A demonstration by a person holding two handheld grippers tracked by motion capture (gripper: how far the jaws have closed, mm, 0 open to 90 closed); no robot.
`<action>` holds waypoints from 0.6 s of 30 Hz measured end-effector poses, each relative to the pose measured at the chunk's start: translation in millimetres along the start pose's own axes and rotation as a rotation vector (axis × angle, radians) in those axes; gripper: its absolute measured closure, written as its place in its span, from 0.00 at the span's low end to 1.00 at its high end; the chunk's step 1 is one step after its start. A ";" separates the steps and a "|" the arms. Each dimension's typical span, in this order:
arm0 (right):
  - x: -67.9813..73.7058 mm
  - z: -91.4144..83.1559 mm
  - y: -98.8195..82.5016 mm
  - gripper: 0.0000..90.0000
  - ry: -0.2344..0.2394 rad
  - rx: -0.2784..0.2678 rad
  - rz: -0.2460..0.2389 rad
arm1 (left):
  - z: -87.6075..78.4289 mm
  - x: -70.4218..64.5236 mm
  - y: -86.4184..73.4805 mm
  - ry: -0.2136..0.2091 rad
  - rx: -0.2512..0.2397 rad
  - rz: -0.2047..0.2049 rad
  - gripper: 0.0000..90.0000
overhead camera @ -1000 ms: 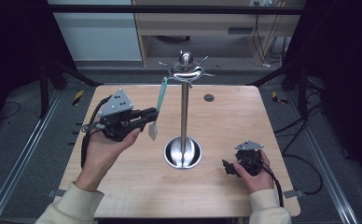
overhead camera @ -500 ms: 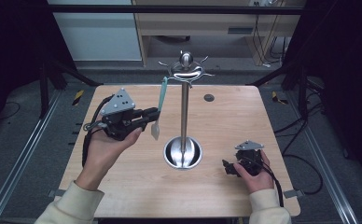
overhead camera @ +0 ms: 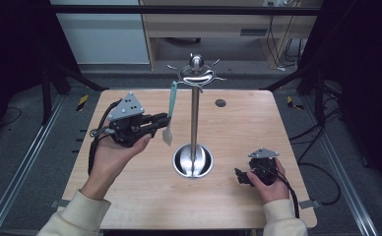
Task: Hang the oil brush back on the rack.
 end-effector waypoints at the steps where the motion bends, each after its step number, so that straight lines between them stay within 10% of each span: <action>1: -0.2 0.3 0.0 0.08 -0.002 -0.002 -0.002 | -0.2 0.1 -0.2 0.001 0.001 0.000 0.87; 18: -0.8 0.6 -0.3 0.08 -0.006 0.000 -0.007 | -11.6 -4.9 3.0 0.032 -0.003 0.027 0.75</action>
Point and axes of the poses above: each handheld gripper's, and its own axes: z roughly forward along the jaws, y roughly out of its top, x roughly to its left, the point moved 7 cm from there along z, roughly forward along the jaws, and after that the axes turned 8 degrees about -y, right-handed, at the moved point
